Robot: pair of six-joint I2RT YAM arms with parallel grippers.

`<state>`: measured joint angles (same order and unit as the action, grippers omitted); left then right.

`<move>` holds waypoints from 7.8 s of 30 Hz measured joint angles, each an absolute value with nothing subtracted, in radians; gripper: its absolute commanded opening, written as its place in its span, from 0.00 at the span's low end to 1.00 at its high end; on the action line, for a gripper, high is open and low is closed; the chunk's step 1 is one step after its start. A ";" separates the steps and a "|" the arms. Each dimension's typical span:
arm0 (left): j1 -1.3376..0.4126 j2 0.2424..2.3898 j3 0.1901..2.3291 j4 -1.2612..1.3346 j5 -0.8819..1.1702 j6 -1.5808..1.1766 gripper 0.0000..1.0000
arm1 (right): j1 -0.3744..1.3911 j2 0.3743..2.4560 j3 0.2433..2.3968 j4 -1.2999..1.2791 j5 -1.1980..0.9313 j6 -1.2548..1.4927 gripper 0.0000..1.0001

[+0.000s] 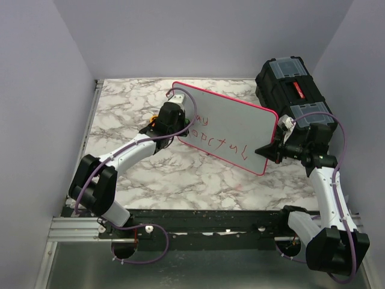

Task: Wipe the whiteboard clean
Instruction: Erase the whiteboard using the whiteboard eraser.

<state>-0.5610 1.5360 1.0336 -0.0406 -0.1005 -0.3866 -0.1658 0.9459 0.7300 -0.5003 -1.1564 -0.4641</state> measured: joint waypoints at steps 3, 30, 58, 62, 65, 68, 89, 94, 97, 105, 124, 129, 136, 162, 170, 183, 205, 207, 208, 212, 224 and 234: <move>-0.557 1.536 1.034 -0.040 -0.099 -0.389 0.00 | -0.166 0.946 0.730 -0.499 -1.156 -0.465 0.00; -0.535 1.521 1.034 -0.051 -0.104 -0.364 0.00 | -0.166 0.946 0.730 -0.500 -1.156 -0.471 0.00; -0.654 1.535 1.050 -0.054 -0.101 -0.394 0.00 | -0.166 0.944 0.730 -0.500 -1.151 -0.464 0.00; -0.688 1.555 1.050 -0.054 -0.100 -0.397 0.00 | -0.166 0.944 0.730 -0.497 -1.150 -0.465 0.00; -0.657 1.553 1.050 -0.055 -0.080 -0.392 0.00 | -0.166 0.944 0.730 -0.494 -1.148 -0.465 0.00; -0.599 1.546 1.048 -0.056 -0.068 -0.388 0.00 | -0.166 0.944 0.730 -0.494 -1.148 -0.469 0.00; -0.658 1.532 1.055 -0.050 -0.069 -0.384 0.00 | -0.166 0.944 0.730 -0.496 -1.150 -0.465 0.00; -0.546 1.521 1.054 -0.051 -0.059 -0.372 0.00 | -0.166 0.943 0.730 -0.496 -1.150 -0.473 0.00; -0.525 1.515 1.054 -0.049 -0.062 -0.372 0.00 | -0.165 0.943 0.730 -0.496 -1.150 -0.473 0.00; -0.669 1.542 1.098 -0.055 -0.088 -0.387 0.00 | -0.166 0.943 0.730 -0.498 -1.147 -0.464 0.00; -0.662 1.530 1.126 -0.067 -0.098 -0.394 0.00 | -0.166 0.943 0.730 -0.497 -1.145 -0.464 0.00; -0.693 1.539 1.137 -0.071 -0.100 -0.393 0.00 | -0.166 0.943 0.730 -0.496 -1.145 -0.462 0.00; -0.568 1.522 1.126 -0.074 -0.074 -0.385 0.00 | -0.166 0.943 0.730 -0.494 -1.145 -0.473 0.00; -0.619 1.523 1.114 -0.069 -0.080 -0.409 0.00 | -0.166 0.943 0.730 -0.499 -1.146 -0.469 0.01; -0.666 1.541 1.119 -0.071 -0.083 -0.404 0.00 | -0.166 0.943 0.730 -0.499 -1.145 -0.463 0.01; -0.645 1.532 1.116 -0.069 -0.094 -0.409 0.00 | -0.166 0.943 0.730 -0.496 -1.145 -0.472 0.00; -0.632 1.530 1.148 -0.099 -0.099 -0.389 0.00 | -0.166 0.942 0.730 -0.499 -1.145 -0.473 0.00; -0.659 1.530 1.150 -0.101 -0.099 -0.389 0.00 | -0.166 0.942 0.730 -0.499 -1.145 -0.472 0.00; -0.665 1.530 1.151 -0.101 -0.099 -0.388 0.00 | -0.166 0.942 0.730 -0.499 -1.145 -0.472 0.01; -0.659 1.530 1.155 -0.107 -0.094 -0.382 0.00 | -0.166 0.942 0.730 -0.499 -1.145 -0.472 0.00; -0.575 1.527 1.155 -0.100 -0.091 -0.384 0.00 | -0.166 0.942 0.730 -0.499 -1.145 -0.479 0.00; -0.677 1.528 1.159 -0.102 -0.124 -0.382 0.00 | -0.166 0.942 0.730 -0.499 -1.145 -0.472 0.00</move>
<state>-0.6769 1.5280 1.1587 -0.1020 -0.1238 -0.3817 -0.1658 0.9421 0.7300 -0.4992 -1.1450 -0.4721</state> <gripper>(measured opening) 0.068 0.060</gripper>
